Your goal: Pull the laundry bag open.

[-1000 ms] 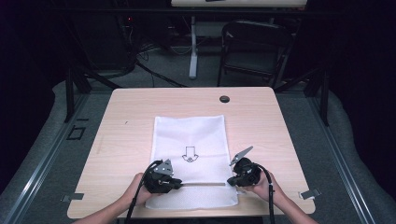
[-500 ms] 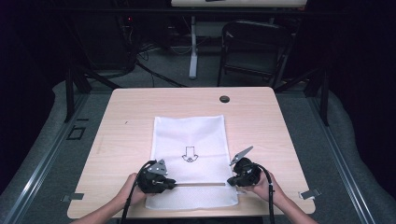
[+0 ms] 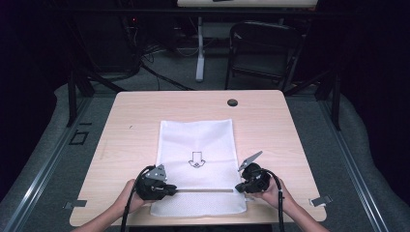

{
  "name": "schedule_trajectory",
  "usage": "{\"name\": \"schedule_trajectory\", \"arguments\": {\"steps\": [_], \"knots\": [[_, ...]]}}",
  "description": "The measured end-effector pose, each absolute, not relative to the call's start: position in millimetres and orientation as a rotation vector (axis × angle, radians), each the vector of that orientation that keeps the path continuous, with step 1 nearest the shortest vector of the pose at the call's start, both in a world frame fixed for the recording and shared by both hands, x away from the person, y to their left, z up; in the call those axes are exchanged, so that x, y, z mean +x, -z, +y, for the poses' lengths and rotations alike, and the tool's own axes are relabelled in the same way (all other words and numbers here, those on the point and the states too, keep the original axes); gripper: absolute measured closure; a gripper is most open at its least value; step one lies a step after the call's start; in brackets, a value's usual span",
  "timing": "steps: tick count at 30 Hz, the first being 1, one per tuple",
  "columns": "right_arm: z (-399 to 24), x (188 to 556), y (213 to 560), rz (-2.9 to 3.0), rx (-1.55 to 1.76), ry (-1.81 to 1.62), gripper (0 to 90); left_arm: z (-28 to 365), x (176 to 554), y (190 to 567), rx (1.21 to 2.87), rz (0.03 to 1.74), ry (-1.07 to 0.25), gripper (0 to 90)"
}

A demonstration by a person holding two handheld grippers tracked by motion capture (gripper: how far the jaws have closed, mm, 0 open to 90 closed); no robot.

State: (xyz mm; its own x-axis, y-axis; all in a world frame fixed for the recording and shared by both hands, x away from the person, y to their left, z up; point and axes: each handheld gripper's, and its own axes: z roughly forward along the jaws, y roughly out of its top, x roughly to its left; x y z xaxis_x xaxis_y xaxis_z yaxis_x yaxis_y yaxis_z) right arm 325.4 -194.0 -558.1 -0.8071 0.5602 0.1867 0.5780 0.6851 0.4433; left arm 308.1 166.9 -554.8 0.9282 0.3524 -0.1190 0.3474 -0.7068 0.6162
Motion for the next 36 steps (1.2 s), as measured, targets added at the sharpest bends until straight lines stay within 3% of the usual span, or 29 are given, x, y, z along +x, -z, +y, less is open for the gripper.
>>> {"name": "schedule_trajectory", "arguments": {"steps": [7,36], "knots": [[-194,324,558,-2.848,-0.971,0.774,90.0,168,309,556,2.424,0.483,-0.002,82.6],[-194,326,557,-2.852,-0.962,0.75,90.0,237,309,557,2.448,0.686,-0.103,82.5]]}}
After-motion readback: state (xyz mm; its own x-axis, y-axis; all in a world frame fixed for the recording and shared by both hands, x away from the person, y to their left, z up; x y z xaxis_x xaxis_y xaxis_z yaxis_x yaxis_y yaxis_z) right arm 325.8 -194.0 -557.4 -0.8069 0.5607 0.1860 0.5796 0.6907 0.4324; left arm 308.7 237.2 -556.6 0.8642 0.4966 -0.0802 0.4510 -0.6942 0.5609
